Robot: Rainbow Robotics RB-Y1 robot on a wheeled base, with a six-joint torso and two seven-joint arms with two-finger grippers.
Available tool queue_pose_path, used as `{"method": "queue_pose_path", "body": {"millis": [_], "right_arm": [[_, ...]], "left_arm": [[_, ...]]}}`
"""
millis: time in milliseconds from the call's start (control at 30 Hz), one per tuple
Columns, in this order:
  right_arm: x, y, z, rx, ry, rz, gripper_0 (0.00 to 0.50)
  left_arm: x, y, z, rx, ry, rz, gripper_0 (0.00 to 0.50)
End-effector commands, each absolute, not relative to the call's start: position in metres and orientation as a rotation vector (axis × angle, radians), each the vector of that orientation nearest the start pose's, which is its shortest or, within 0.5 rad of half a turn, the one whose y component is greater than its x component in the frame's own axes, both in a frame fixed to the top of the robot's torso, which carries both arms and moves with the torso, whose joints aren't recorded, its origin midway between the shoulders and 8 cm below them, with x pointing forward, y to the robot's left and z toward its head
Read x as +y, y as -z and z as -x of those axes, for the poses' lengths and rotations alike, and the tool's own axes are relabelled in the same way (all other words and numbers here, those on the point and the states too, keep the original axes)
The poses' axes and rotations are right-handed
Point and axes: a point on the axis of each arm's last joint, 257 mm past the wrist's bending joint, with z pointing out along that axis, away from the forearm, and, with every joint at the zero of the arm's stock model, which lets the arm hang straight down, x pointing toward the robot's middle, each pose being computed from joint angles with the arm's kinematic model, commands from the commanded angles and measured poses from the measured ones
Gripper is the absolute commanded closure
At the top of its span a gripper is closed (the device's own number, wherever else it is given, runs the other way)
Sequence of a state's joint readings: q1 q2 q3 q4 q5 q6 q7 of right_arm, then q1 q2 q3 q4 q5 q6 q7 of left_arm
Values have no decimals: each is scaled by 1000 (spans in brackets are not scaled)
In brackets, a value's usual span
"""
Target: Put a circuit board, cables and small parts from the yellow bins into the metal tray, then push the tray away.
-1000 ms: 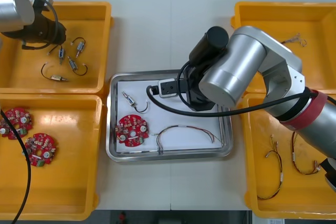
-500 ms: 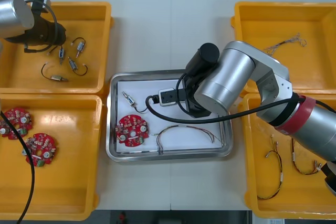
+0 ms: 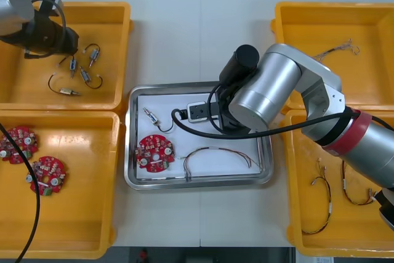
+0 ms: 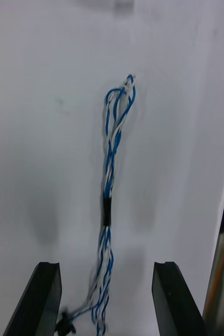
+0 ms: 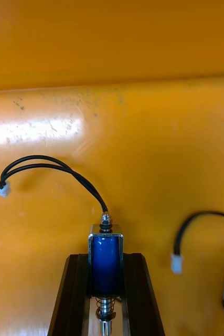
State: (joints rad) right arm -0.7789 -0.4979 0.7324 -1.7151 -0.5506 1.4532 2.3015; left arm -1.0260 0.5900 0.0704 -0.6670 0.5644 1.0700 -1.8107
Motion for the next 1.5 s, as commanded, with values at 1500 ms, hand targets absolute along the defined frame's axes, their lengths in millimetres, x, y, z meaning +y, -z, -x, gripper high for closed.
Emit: {"method": "queue_pose_path", "body": {"millis": [1500], "right_arm": [[-337,75,-438,2393,118,268,0]], "left_arm": [[90,93,-492,2467,86,-230,500]]}}
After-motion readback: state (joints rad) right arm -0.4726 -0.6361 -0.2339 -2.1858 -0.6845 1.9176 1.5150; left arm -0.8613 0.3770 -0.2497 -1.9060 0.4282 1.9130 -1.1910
